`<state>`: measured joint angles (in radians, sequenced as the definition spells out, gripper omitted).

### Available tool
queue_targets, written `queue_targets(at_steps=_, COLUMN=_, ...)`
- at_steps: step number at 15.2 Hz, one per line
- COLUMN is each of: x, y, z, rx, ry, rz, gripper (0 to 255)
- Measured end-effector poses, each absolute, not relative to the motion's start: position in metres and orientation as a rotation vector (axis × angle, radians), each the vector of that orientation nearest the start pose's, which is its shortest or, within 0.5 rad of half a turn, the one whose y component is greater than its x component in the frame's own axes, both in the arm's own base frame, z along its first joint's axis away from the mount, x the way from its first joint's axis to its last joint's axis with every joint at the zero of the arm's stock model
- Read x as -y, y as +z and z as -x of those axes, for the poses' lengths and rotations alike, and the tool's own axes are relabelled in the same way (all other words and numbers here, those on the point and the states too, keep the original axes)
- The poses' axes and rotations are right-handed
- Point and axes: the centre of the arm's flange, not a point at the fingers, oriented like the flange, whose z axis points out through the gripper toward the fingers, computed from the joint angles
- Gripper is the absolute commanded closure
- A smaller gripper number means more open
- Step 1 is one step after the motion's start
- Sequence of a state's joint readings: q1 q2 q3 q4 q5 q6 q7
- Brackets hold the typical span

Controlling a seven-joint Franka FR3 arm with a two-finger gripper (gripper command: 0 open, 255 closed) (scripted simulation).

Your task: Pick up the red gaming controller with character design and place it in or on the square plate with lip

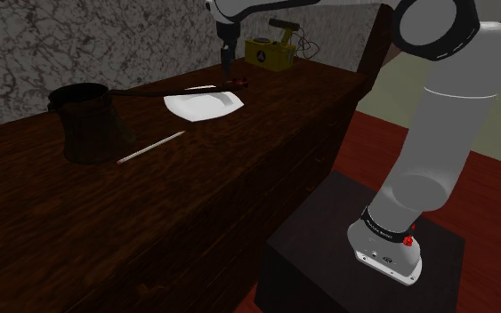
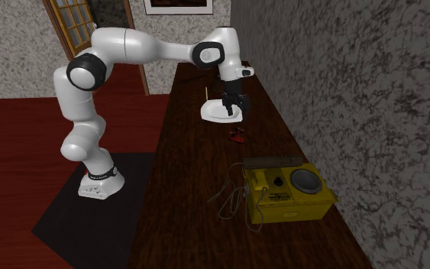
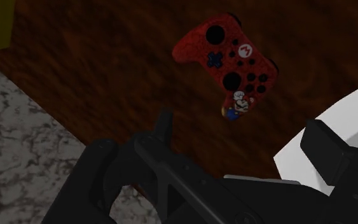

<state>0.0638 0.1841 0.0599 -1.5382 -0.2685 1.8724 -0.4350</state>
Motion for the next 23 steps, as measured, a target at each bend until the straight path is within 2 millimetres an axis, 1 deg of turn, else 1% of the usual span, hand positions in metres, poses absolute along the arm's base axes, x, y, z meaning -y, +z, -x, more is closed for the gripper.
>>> queue_targets(at_steps=1, x=-0.055, y=0.559, z=-0.639, rx=1.05, ry=-0.192, rz=3.247, gripper=0)
queue_targets(at_steps=3, x=-0.054, y=0.551, z=-0.645, rx=1.06, ry=-0.196, rz=3.247, gripper=0)
queue_targets(at_steps=8, x=-0.05, y=0.527, z=-0.652, rx=1.064, ry=-0.197, rz=3.247, gripper=0)
queue_targets(at_steps=15, x=-0.048, y=0.524, z=-0.652, rx=1.064, ry=-0.197, rz=3.247, gripper=0)
queue_targets(at_steps=16, x=-0.048, y=0.524, z=-0.652, rx=1.064, ry=-0.197, rz=3.247, gripper=255)
queue_targets(at_steps=23, x=-0.048, y=0.524, z=-0.652, rx=1.064, ry=-0.197, rz=3.247, gripper=255)
